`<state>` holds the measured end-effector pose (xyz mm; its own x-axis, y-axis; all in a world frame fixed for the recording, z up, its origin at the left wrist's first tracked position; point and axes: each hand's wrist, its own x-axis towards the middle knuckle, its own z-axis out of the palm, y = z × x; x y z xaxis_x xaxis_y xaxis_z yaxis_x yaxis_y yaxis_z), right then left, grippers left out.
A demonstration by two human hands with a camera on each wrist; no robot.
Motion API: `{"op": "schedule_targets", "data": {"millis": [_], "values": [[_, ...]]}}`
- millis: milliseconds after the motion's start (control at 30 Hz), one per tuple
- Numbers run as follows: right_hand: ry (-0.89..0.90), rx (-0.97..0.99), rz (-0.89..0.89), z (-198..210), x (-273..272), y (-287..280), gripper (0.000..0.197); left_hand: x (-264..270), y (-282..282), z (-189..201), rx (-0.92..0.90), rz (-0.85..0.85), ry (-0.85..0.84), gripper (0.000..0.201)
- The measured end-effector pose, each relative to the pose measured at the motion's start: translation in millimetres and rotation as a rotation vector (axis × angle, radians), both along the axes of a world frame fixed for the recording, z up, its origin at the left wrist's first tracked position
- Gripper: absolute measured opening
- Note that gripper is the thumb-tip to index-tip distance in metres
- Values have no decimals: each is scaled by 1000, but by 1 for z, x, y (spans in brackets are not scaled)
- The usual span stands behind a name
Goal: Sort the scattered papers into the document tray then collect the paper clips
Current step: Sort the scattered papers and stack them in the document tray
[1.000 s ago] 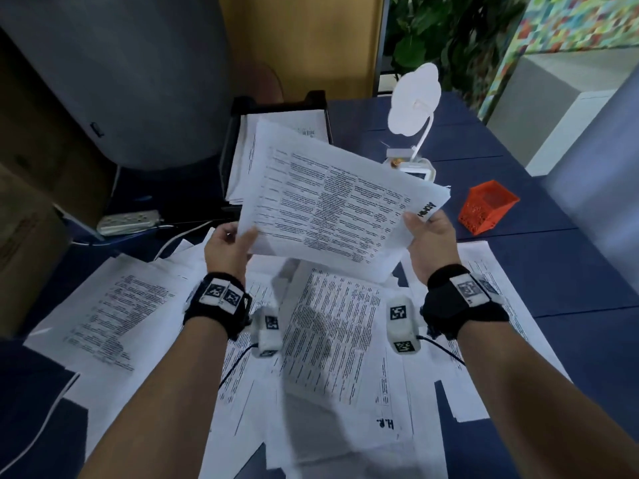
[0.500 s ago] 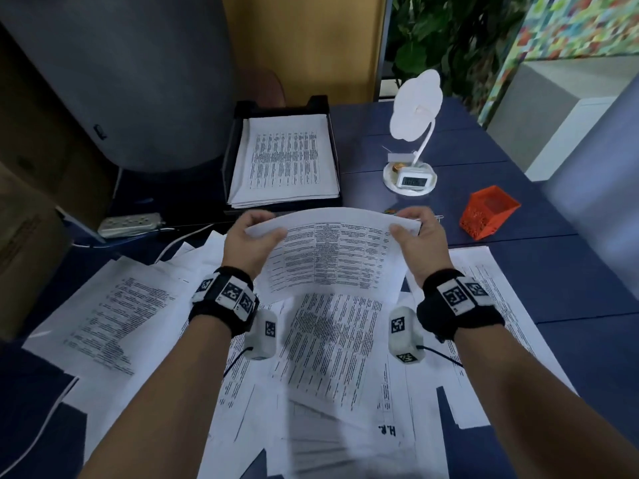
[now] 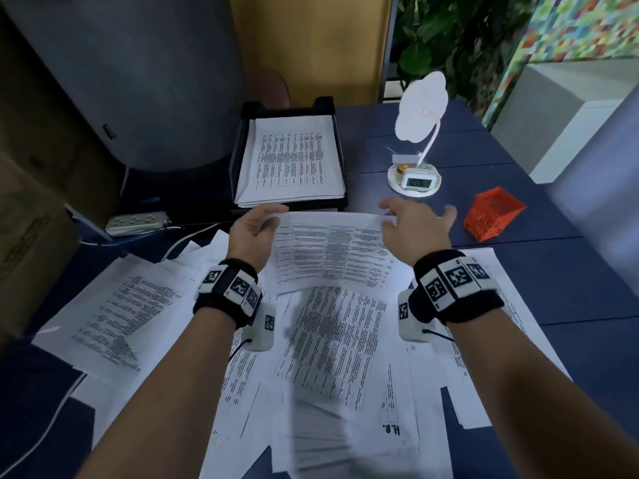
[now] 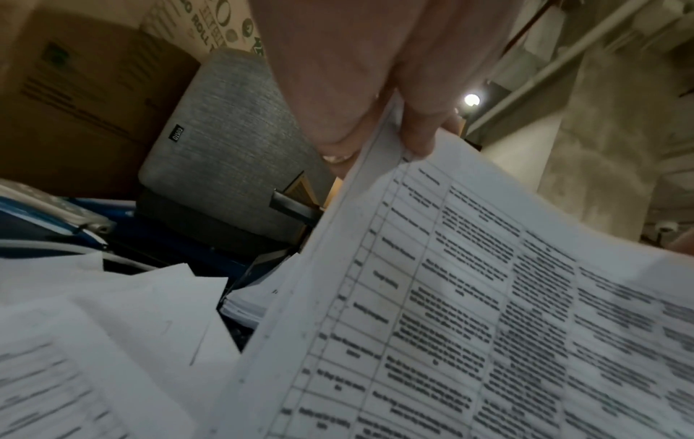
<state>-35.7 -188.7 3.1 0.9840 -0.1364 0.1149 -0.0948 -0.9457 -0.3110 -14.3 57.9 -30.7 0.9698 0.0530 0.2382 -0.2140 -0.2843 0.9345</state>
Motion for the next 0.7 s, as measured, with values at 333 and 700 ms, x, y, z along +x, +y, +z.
{"op": "schedule_targets", "data": {"millis": [333, 700], "values": [[37, 577, 77, 7, 3, 0, 13, 3, 14, 13, -50, 335, 49, 93], [3, 1120, 35, -22, -4, 15, 41, -4, -6, 10, -378, 109, 129, 22]]}}
